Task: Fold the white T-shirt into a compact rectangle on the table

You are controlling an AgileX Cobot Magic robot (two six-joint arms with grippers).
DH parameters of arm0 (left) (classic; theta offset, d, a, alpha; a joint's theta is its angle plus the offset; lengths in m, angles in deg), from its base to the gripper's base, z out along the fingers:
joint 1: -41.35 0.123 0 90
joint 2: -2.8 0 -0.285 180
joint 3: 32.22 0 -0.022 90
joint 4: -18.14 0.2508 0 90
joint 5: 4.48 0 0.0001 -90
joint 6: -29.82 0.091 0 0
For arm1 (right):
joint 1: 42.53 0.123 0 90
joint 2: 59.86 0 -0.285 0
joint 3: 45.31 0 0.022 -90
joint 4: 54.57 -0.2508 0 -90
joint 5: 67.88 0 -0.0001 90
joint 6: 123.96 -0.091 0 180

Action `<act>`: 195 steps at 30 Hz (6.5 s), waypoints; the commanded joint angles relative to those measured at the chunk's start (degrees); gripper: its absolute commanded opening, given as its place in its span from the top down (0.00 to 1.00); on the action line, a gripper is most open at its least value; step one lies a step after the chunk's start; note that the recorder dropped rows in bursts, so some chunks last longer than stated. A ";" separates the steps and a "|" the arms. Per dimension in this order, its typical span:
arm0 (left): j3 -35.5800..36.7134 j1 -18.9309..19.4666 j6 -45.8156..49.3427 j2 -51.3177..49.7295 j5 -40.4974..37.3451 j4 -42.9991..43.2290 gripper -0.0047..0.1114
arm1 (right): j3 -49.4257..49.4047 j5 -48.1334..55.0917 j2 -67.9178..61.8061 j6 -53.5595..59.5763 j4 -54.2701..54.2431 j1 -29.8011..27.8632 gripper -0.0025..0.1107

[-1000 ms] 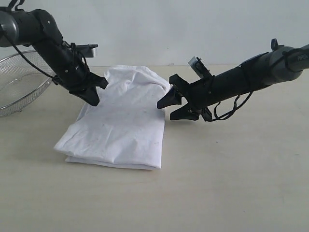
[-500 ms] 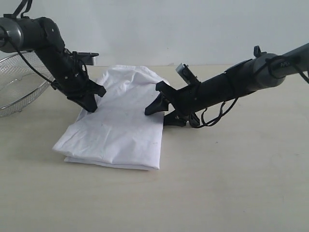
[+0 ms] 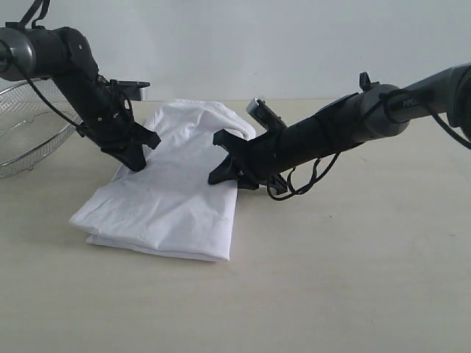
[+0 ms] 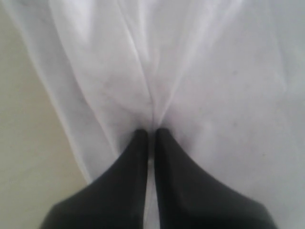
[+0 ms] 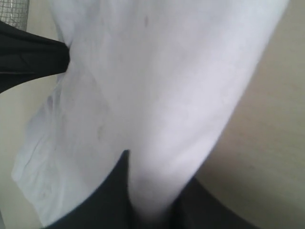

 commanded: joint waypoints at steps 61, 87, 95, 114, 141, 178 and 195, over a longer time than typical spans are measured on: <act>0.00 -0.09 1.20 18.67 -7.30 -19.74 0.92 | 29.44 25.14 -5.68 -21.76 43.80 -33.44 0.32; 4.45 7.89 1.91 26.78 -9.27 -20.48 0.92 | -1.11 5.20 19.28 -18.73 37.75 -33.46 0.98; 12.36 7.92 6.05 36.61 -7.80 -28.02 0.92 | -27.34 -6.90 39.32 5.30 18.58 -27.89 0.98; 66.35 7.92 27.81 79.33 6.40 -63.83 0.92 | -52.07 -37.08 62.33 9.96 11.85 1.95 0.98; 92.63 -0.11 31.30 102.16 15.69 -60.47 0.92 | -70.99 -64.12 73.59 -0.48 9.18 37.33 0.98; 93.63 -0.11 35.48 124.11 62.15 -53.71 0.92 | -73.35 -62.58 73.66 -0.48 9.16 37.33 0.98; 97.20 -0.11 42.97 137.29 72.02 -38.73 0.92 | -73.35 -62.58 73.66 -0.48 9.16 37.33 0.98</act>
